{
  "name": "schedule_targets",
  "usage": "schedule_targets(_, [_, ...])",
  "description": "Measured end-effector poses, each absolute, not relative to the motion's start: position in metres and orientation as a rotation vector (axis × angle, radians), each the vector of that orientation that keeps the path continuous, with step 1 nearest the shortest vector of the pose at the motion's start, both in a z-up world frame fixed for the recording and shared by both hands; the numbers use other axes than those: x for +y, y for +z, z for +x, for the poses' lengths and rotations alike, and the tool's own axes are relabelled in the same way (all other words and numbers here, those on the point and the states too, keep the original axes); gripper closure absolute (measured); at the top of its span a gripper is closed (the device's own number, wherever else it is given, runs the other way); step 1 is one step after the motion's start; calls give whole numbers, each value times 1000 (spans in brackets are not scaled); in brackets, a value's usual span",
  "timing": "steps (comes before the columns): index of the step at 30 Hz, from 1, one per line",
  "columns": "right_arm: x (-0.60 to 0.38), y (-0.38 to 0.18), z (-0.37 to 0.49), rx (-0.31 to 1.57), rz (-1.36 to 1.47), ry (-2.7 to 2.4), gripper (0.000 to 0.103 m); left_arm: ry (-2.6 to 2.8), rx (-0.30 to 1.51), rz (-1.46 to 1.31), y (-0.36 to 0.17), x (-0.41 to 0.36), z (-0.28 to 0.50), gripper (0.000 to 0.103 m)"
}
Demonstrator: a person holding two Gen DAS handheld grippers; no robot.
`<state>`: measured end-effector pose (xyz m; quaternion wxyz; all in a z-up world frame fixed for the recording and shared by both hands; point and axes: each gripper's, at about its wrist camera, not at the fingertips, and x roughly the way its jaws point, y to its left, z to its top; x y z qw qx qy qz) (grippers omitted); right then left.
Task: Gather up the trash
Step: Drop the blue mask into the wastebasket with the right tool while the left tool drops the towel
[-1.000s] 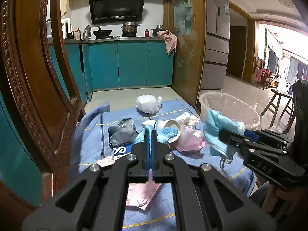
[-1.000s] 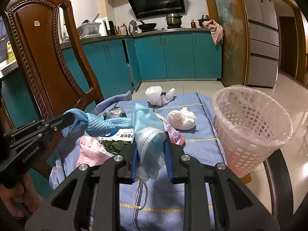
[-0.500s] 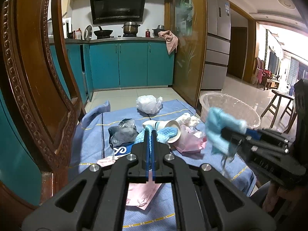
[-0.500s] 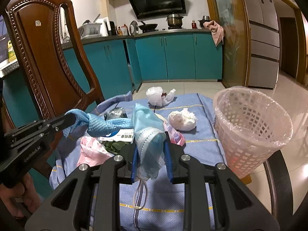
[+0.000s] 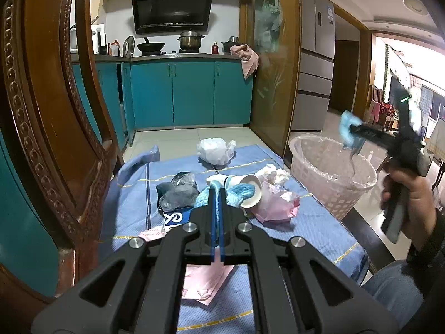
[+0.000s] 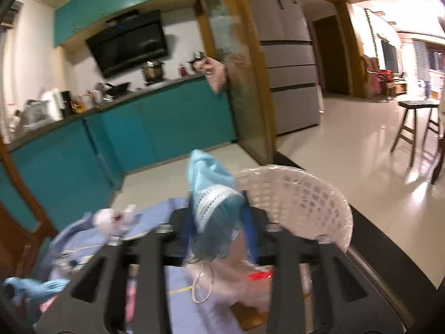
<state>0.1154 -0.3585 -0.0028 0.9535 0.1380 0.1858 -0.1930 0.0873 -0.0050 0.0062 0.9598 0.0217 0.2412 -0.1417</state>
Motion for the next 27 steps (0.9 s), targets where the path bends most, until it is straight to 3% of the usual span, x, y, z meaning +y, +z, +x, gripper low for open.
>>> schedule_targets(4, [-370,-5,100,377,357,-388,36,-283,492,50,5,-7,89,100])
schedule_targets(6, [-367,3,77,288,374,-399,19,-279,482,53,7,-8,88,100])
schedule_targets(8, [-364,8,54,220,432,-404,14,-285,470,54,12,-11,88,100])
schedule_targets(14, [-351,13,18,132,471,-404,13,-395,443,82,35,-54,99,100])
schedule_targets(23, [-363,7,-6,86,528,-503,11,-608,393,140,77,-192,153,99])
schedule_targets(24, [-363,7,-7,81,530,-507,11,-608,397,148,77,-210,164,92])
schedule_targets(25, [-364,6,-7,80,534,-509,11,-620,412,148,75,-224,174,78])
schedule_targets(26, [-364,6,-6,84,536,-509,11,-629,446,157,69,-238,185,30])
schedule_targets(27, [-364,4,-3,97,534,-507,11,-619,474,162,62,-247,194,12])
